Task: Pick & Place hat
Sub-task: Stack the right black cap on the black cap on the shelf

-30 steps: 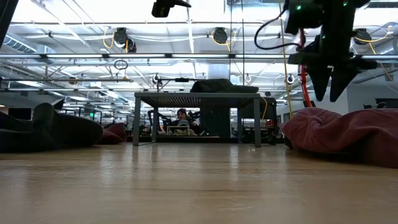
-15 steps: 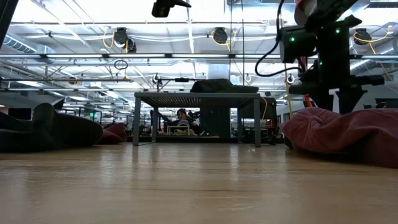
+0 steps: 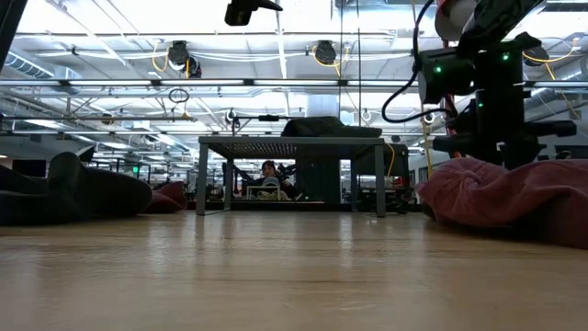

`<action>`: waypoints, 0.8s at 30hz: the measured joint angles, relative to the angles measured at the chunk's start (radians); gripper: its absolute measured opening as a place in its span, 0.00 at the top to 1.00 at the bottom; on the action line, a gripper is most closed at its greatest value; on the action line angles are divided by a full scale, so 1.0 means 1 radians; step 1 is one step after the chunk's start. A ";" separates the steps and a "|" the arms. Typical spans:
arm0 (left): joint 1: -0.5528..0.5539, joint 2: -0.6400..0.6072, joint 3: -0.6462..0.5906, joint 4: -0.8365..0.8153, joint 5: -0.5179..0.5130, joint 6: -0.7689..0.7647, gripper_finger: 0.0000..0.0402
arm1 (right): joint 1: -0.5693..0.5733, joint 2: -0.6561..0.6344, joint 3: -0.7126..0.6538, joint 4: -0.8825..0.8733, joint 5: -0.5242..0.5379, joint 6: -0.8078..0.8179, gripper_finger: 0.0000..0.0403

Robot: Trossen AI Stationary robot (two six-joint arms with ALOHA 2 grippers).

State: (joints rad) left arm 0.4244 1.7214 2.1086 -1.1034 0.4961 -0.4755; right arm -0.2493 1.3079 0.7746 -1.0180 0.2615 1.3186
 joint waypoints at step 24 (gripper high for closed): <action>0.000 0.000 0.000 -0.010 0.001 -0.033 0.46 | 0.017 -0.388 0.052 -0.139 0.012 -0.154 0.99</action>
State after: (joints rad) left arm 0.4240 1.7214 2.1086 -1.1133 0.4973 -0.5085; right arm -0.2323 0.9195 0.8270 -1.1574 0.2739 1.1649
